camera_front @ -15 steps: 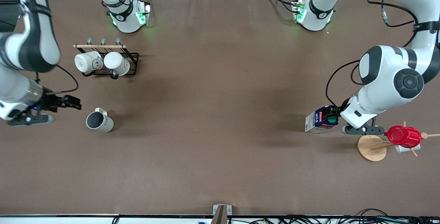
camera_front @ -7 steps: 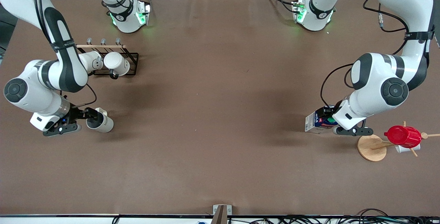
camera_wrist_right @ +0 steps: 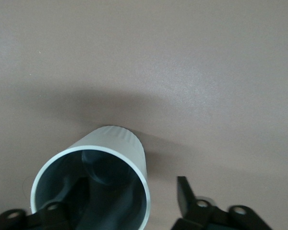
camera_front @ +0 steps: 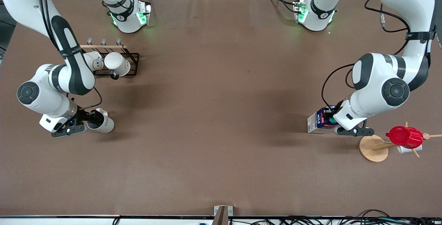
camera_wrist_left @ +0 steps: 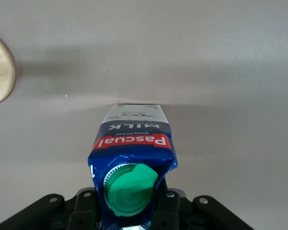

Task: Place cup and milk on table
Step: 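Lift the mug with the right gripper and carry it toward the table middle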

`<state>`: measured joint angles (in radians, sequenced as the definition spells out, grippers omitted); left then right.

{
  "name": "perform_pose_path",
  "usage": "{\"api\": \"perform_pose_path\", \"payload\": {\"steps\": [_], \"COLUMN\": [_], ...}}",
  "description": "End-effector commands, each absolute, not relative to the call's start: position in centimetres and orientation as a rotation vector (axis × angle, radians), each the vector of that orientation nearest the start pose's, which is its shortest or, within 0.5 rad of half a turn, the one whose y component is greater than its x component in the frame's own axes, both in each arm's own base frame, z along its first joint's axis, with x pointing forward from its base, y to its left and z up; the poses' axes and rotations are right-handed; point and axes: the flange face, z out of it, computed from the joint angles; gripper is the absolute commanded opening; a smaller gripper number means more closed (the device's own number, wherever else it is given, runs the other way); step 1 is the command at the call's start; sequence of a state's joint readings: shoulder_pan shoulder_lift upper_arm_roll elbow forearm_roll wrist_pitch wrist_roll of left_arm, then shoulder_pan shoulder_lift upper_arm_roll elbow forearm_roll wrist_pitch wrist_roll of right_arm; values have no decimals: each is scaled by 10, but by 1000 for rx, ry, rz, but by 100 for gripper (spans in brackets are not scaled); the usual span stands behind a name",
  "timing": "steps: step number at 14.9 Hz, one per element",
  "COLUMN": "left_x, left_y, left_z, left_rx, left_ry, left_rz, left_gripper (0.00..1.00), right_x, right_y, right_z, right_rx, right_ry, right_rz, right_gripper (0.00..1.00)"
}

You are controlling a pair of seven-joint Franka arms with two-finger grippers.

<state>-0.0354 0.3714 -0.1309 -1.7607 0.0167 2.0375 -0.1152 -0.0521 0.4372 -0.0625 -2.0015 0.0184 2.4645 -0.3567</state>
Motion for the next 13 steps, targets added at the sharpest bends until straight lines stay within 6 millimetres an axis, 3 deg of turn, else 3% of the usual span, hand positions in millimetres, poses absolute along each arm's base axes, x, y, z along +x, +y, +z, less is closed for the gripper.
{"api": "perform_pose_path", "payload": {"steps": [1, 4, 7, 9, 10, 13], "left_x": [633, 639, 644, 644, 641, 632], "left_y": [-100, -98, -100, -110, -113, -116], "left_z": [375, 400, 443, 460, 469, 492], "left_rx": [-3137, -3139, -3134, -3141, -3142, -3144], "left_ry": [72, 71, 75, 99, 105, 114], "left_rz": [151, 107, 135, 139, 138, 127], "left_gripper": [38, 38, 38, 38, 38, 38], "right_x": [602, 601, 603, 608, 609, 613], "right_y": [-71, -71, -70, -60, -43, 55], "right_z": [239, 235, 243, 266, 281, 317], "right_rx": [-3141, -3141, -3138, -3129, -3124, -3111], "right_ry": [-386, -369, -354, -308, -247, 12], "right_rz": [-42, -30, -10, 34, 92, 159], "right_gripper": [31, 2, 0, 0, 0, 0]}}
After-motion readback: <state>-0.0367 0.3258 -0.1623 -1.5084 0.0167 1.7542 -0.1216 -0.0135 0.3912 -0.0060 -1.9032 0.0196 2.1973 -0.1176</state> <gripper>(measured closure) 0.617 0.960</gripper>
